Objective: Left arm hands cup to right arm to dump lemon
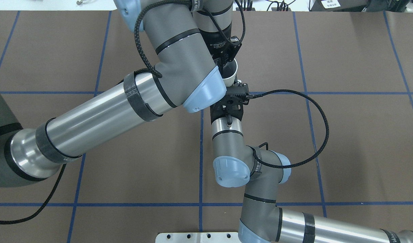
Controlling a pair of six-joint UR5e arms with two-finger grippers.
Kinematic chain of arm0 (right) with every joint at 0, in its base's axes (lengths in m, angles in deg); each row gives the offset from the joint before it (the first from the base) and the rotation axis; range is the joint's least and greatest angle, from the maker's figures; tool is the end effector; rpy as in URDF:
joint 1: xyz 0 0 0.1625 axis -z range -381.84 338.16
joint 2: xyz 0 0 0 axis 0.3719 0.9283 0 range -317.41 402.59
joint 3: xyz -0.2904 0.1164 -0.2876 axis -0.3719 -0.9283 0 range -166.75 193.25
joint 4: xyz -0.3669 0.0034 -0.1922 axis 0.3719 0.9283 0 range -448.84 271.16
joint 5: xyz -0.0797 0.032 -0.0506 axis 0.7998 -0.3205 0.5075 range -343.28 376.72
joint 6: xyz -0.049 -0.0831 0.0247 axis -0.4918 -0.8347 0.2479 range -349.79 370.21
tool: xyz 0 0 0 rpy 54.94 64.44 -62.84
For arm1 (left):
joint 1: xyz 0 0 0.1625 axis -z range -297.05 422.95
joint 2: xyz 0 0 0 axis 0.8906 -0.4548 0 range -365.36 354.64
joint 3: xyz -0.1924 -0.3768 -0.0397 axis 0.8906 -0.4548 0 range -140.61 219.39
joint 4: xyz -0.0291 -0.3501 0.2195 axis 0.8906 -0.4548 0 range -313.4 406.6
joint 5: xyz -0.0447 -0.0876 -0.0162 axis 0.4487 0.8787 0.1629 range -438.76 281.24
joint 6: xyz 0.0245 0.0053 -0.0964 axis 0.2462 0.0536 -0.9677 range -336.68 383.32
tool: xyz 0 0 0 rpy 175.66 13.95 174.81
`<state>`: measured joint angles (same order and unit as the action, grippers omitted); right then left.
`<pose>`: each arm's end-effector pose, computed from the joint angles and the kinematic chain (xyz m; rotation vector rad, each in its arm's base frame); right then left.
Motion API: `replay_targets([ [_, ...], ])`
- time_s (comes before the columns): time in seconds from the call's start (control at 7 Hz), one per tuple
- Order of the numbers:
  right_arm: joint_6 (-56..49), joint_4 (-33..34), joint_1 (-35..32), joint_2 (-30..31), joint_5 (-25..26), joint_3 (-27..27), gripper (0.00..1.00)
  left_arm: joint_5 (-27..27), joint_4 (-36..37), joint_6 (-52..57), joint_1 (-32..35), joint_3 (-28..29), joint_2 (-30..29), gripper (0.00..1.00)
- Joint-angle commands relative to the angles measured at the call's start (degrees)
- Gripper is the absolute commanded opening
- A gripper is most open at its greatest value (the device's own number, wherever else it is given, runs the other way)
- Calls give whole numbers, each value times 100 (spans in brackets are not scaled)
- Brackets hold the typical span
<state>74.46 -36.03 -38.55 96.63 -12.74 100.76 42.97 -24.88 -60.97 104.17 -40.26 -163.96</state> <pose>-0.5650 -0.3992 0.2123 1.2446 -0.6983 0.5185 0.4979 -0.5438 -0.0146 -0.2195 0.8353 -0.3892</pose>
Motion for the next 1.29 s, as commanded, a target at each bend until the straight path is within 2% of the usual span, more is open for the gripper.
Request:
replay_targets([
  [0.0,0,-7,2,19,1,3,45,0,12,-17,0,-7,4,35],
  [0.43,0,-16,2,28,1,29,44,0,64,-18,9,-16,4,35],
  [0.86,-9,-25,-7,63,1,38,44,0,73,-18,9,-7,4,19],
  [1.0,0,-25,-7,89,1,47,44,0,91,-18,17,-7,4,4],
  [1.14,0,-25,-7,89,19,56,44,0,126,-18,18,-16,4,0],
])
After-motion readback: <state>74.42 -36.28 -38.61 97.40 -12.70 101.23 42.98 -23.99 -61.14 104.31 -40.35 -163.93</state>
